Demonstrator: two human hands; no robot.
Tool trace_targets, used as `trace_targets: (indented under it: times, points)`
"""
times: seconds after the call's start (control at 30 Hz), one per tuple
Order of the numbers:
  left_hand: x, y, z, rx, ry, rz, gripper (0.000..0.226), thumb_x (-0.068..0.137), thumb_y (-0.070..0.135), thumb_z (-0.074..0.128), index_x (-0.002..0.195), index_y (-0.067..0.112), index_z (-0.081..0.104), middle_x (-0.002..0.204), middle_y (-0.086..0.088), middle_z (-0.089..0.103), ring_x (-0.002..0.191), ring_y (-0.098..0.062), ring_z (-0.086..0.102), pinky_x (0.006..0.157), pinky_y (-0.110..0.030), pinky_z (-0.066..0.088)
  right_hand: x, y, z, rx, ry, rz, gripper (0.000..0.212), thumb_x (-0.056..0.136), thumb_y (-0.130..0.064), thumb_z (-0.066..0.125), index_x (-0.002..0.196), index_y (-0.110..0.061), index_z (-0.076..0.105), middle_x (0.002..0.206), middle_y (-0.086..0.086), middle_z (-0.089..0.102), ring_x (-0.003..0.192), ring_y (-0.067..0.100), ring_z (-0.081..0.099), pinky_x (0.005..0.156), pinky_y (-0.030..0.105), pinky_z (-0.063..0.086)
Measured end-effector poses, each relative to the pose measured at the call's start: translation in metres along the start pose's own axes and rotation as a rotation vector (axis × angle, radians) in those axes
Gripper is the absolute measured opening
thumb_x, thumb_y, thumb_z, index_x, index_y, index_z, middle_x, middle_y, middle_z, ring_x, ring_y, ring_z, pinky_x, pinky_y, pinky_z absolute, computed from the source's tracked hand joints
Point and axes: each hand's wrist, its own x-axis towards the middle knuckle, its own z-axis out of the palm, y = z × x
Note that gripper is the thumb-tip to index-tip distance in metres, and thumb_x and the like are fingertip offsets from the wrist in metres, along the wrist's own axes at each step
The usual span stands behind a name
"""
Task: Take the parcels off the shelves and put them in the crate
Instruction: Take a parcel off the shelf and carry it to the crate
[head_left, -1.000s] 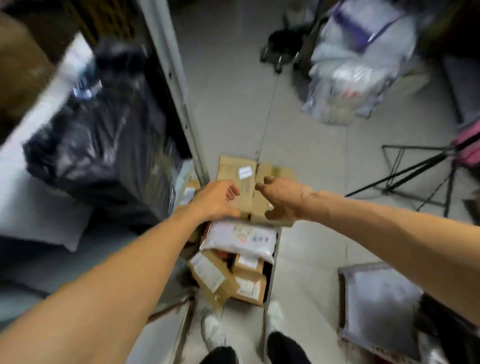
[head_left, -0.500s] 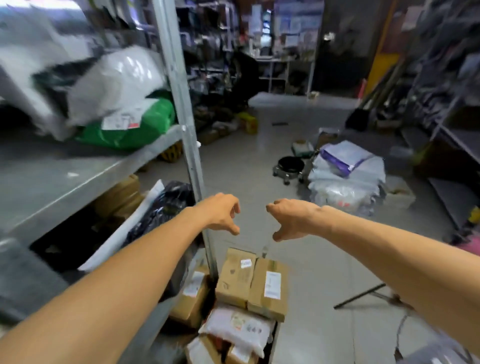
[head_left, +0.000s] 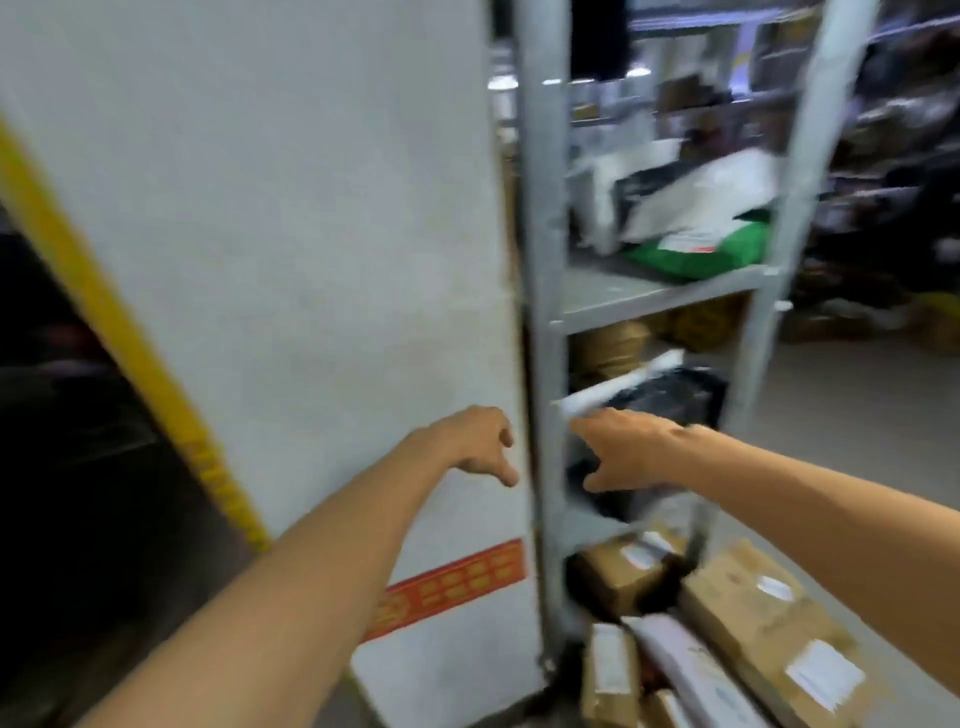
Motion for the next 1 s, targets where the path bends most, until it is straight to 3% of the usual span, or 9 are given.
trace_targets:
  times: [0.1, 0.27, 0.33, 0.47, 0.6, 0.7, 0.83, 0.93, 1.0]
  points:
    - [-0.087, -0.071, -0.003, -0.072, 0.047, -0.224, 0.067, 0.075, 0.036, 0.078, 0.133, 0.014, 0.053, 0.128, -0.004, 0.060, 0.111, -0.022, 0.060, 0.095, -0.038, 0.051, 0.025, -0.097, -0.017, 0.018, 0.033, -0.211, 0.054, 0.085, -0.038, 0.063, 0.128, -0.010, 0.045, 0.124, 0.010, 0.052, 0.112, 0.029, 0.054, 0.092, 0.040, 0.047]
    - [-0.272, -0.161, 0.012, -0.144, 0.154, -0.559, 0.062, 0.074, 0.034, 0.078, 0.129, 0.015, 0.057, 0.124, -0.003, 0.062, 0.107, -0.021, 0.061, 0.089, -0.031, 0.051, 0.021, -0.275, -0.041, 0.001, 0.081, -0.574, 0.056, 0.086, -0.037, 0.063, 0.132, -0.011, 0.046, 0.126, 0.010, 0.053, 0.114, 0.028, 0.054, 0.089, 0.035, 0.048]
    - [-0.351, -0.184, 0.022, -0.181, 0.190, -0.717, 0.058, 0.073, 0.035, 0.079, 0.124, 0.018, 0.059, 0.121, -0.001, 0.063, 0.105, -0.021, 0.062, 0.092, -0.034, 0.051, 0.006, -0.346, -0.048, -0.027, 0.105, -0.726, 0.053, 0.085, -0.036, 0.064, 0.129, -0.012, 0.049, 0.125, 0.010, 0.054, 0.114, 0.028, 0.055, 0.086, 0.031, 0.048]
    - [-0.502, -0.199, 0.040, -0.229, 0.270, -1.013, 0.051, 0.074, 0.028, 0.079, 0.119, 0.015, 0.061, 0.115, -0.006, 0.064, 0.105, -0.024, 0.063, 0.088, -0.033, 0.052, -0.044, -0.478, -0.067, -0.007, 0.095, -1.005, 0.057, 0.083, -0.038, 0.064, 0.131, -0.014, 0.047, 0.125, 0.010, 0.051, 0.111, 0.029, 0.056, 0.085, 0.038, 0.052]
    - [-0.629, -0.178, 0.058, -0.248, 0.334, -1.280, 0.052, 0.076, 0.030, 0.078, 0.123, 0.015, 0.060, 0.122, -0.005, 0.062, 0.111, -0.023, 0.059, 0.094, -0.032, 0.049, -0.110, -0.585, -0.081, -0.033, 0.104, -1.301, 0.053, 0.082, -0.036, 0.064, 0.128, -0.015, 0.049, 0.124, 0.007, 0.053, 0.111, 0.029, 0.057, 0.084, 0.038, 0.052]
    - [-0.699, -0.142, 0.079, -0.271, 0.381, -1.470, 0.051, 0.076, 0.033, 0.078, 0.122, 0.017, 0.062, 0.121, -0.001, 0.064, 0.109, -0.021, 0.059, 0.088, -0.024, 0.046, -0.163, -0.643, -0.082, -0.022, 0.149, -1.508, 0.051, 0.080, -0.037, 0.065, 0.123, -0.012, 0.054, 0.124, 0.011, 0.056, 0.109, 0.029, 0.060, 0.083, 0.038, 0.053]
    - [-0.762, -0.088, 0.116, -0.332, 0.393, -1.707, 0.046, 0.075, 0.029, 0.080, 0.115, 0.011, 0.066, 0.112, -0.007, 0.069, 0.105, -0.024, 0.063, 0.090, -0.031, 0.050, -0.233, -0.692, -0.068, -0.028, 0.109, -1.747, 0.044, 0.081, -0.040, 0.069, 0.111, -0.012, 0.051, 0.118, 0.011, 0.053, 0.105, 0.028, 0.055, 0.078, 0.034, 0.046]
    - [-0.796, -0.044, 0.148, -0.406, 0.434, -1.856, 0.049, 0.075, 0.028, 0.081, 0.118, 0.011, 0.065, 0.110, -0.006, 0.071, 0.105, -0.024, 0.064, 0.091, -0.032, 0.049, -0.285, -0.716, -0.054, -0.061, 0.052, -1.891, 0.036, 0.080, -0.037, 0.070, 0.099, -0.018, 0.046, 0.108, 0.005, 0.050, 0.102, 0.027, 0.056, 0.081, 0.038, 0.049]
    - [-0.814, -0.012, 0.168, -0.472, 0.433, -1.940, 0.052, 0.076, 0.027, 0.080, 0.122, 0.012, 0.063, 0.111, -0.004, 0.070, 0.105, -0.023, 0.063, 0.092, -0.032, 0.049, -0.320, -0.727, -0.047, -0.091, 0.062, -1.982, 0.042, 0.077, -0.036, 0.070, 0.105, -0.013, 0.048, 0.109, 0.006, 0.051, 0.104, 0.028, 0.055, 0.080, 0.038, 0.049]
